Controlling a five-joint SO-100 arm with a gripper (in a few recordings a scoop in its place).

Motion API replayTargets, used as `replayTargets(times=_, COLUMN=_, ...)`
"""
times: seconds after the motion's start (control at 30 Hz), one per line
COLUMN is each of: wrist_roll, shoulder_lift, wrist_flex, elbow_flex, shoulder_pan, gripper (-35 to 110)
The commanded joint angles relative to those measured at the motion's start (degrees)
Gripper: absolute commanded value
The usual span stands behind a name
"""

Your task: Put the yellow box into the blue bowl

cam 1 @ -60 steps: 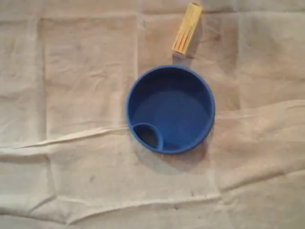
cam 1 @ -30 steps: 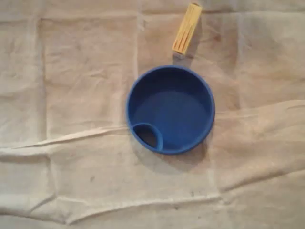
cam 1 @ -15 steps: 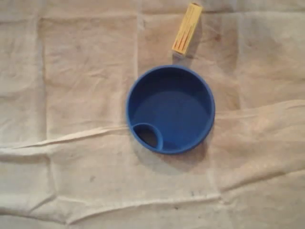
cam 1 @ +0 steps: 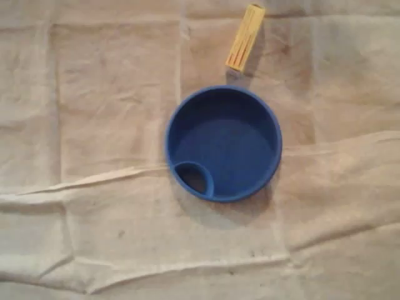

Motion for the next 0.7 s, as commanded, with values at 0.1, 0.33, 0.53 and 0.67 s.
replayTargets(times=0.1, wrist_roll=-8.79, shoulder_lift=-17.4, wrist_flex=0.09, elbow_flex=-0.62, shoulder_pan=0.53, gripper=0)
replayTargets(times=0.33, wrist_roll=-14.94, shoulder_lift=-28.74, wrist_flex=0.09, elbow_flex=-0.62, shoulder_pan=0.53, gripper=0)
replayTargets(times=0.53, wrist_roll=-23.12, shoulder_lift=-37.97, wrist_flex=0.09, elbow_flex=-0.62, shoulder_pan=0.7, gripper=0)
replayTargets(times=0.67, wrist_roll=-29.88, shoulder_lift=-43.51, wrist_flex=0.09, elbow_flex=-0.62, shoulder_pan=0.79, gripper=0)
